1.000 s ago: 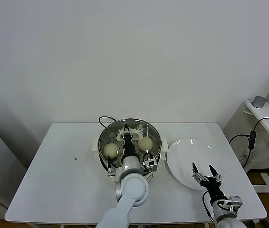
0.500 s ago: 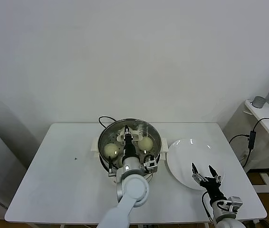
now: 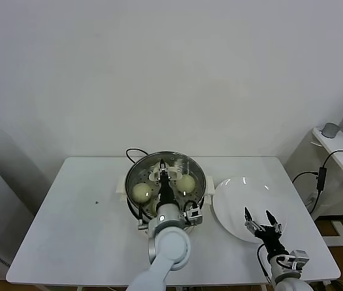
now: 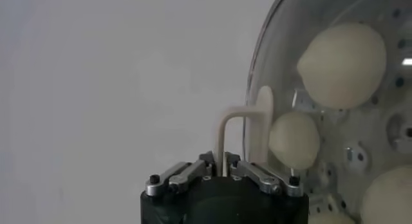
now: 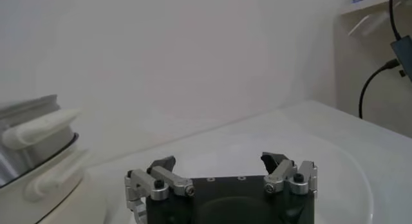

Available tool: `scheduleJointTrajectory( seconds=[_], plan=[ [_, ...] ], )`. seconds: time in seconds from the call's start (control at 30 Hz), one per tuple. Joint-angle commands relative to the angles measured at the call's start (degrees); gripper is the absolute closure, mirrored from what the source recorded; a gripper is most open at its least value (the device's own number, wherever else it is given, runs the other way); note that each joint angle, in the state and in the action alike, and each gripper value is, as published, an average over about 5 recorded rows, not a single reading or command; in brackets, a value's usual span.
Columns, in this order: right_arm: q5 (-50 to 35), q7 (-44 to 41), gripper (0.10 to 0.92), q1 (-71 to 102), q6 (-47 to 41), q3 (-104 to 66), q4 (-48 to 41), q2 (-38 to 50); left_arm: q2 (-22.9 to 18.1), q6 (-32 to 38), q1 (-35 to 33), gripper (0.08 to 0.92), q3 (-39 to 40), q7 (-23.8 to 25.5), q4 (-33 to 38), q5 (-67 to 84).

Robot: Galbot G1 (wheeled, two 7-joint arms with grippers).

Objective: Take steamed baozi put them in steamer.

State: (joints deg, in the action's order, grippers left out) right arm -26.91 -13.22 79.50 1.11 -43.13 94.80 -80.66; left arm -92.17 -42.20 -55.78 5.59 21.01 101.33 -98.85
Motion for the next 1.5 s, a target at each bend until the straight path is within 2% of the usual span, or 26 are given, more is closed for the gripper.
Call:
scheduleJointTrajectory(
  seconds=[0.03, 0.2, 0.4, 0.5, 0.73, 0.9, 1.03, 1.1, 1.17, 1.3, 1.5],
  plan=[
    [0.28, 0.03, 0.203, -0.06, -0.07, -0.02, 0.01, -0.17, -2.73, -2.80, -3.81, 0.597, 0.49, 2.17, 10.90, 0.84],
    [0.65, 0.04, 0.203, -0.18, -0.11, 0.02, -0.10, -0.39, -1.78, -2.80, -6.47, 0.450, 0.83, 2.87, 15.03, 1.13],
    [0.95, 0.03, 0.203, -0.20, -0.18, 0.14, 0.08, -0.76, -1.05, -2.80, -8.20, 0.261, 1.02, 3.34, 16.22, 1.60],
    [0.98, 0.01, 0.203, -0.08, -0.12, 0.17, 0.13, -0.77, -0.70, -2.80, -8.67, 0.199, 1.02, 3.79, 16.91, 1.67],
    [0.94, 0.09, 0.203, 0.16, -0.25, 0.11, 0.92, -0.77, 0.65, -2.80, -10.18, 0.177, -0.98, 3.53, 20.55, 3.74],
    [0.78, -0.30, 0.203, 1.53, -1.34, -0.04, 4.62, -0.57, 4.08, -2.07, -13.75, 0.177, -12.03, -2.57, 28.55, 19.65],
    [0.78, -1.41, 0.203, 2.21, -0.98, -0.16, 7.31, -0.37, 8.66, 7.78, -16.04, 0.177, -24.48, -11.76, 30.62, 44.34],
    [1.82, -2.57, 0.203, 2.26, -0.47, -0.35, 8.15, -0.27, 10.22, 14.61, -17.73, 0.177, -31.32, -14.06, 30.54, 58.63],
    [3.72, -3.46, 0.203, 2.42, -0.11, -0.62, 8.85, -0.24, 10.21, 19.36, -19.49, 0.177, -37.68, -14.33, 30.18, 69.26],
    [5.04, -2.87, 0.203, 3.36, -1.09, -0.46, 10.72, -0.51, 8.12, 30.35, -23.31, 0.177, -48.15, -11.46, 27.06, 83.06],
    [6.79, -2.07, 0.203, 4.77, -1.44, 0.55, 11.67, -1.56, 8.67, 43.09, -30.67, 0.177, -50.35, -11.99, 20.72, 90.71]
  ],
)
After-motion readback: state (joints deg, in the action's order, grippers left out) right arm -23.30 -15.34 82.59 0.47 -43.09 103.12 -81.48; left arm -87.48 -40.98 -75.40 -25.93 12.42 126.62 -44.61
